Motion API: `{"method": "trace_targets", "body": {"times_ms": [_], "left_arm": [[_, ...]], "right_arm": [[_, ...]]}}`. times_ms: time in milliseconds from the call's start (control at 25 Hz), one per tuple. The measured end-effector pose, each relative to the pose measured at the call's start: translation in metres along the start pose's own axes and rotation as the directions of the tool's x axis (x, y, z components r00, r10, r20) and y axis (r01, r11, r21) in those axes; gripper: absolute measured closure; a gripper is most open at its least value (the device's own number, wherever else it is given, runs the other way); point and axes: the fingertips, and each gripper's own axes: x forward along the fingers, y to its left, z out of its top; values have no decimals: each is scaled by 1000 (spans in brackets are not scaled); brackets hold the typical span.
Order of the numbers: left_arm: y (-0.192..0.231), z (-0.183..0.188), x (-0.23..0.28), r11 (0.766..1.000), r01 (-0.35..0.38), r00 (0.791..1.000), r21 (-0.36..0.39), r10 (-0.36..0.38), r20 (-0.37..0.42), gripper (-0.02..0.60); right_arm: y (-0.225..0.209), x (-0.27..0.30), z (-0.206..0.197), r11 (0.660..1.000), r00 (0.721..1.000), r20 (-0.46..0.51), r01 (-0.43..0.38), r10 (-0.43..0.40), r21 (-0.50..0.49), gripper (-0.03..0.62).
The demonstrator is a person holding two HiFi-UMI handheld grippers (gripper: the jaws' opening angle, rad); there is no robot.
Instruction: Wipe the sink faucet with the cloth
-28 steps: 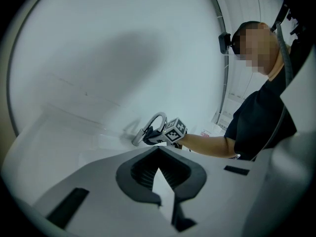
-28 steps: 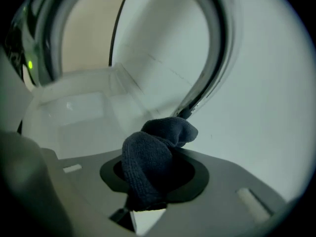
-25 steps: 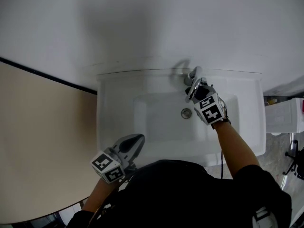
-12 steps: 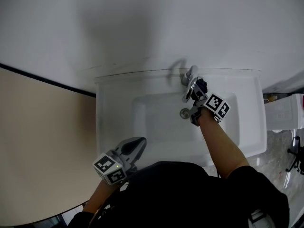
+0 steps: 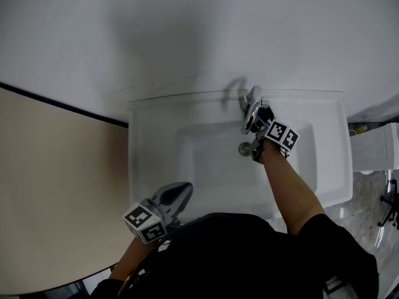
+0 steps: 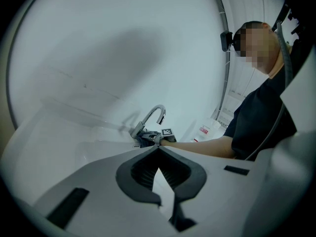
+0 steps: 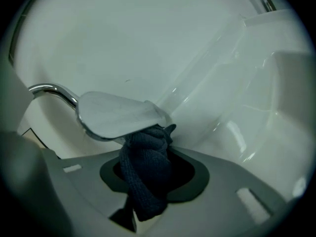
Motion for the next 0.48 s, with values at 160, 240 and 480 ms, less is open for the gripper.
{"method": "trace_targets", "body": {"times_ms": [160,240,480], "left_arm": [[-3,2,0,1000,1,1000,10,-1,13,591],[-1,3,-3,1000,-1,1000,13,0,16,591],[-1,2,6,1000,6,1000,8,-6,-3,591]], "right_arm": [[5,-18,-8,979,992,-120,-60,37,-196,467],[-2,-47,-8,957,983,-173,-107,62,-268,467],[-30,-92,73,974,992,-33,-128,124,-186,468]]}}
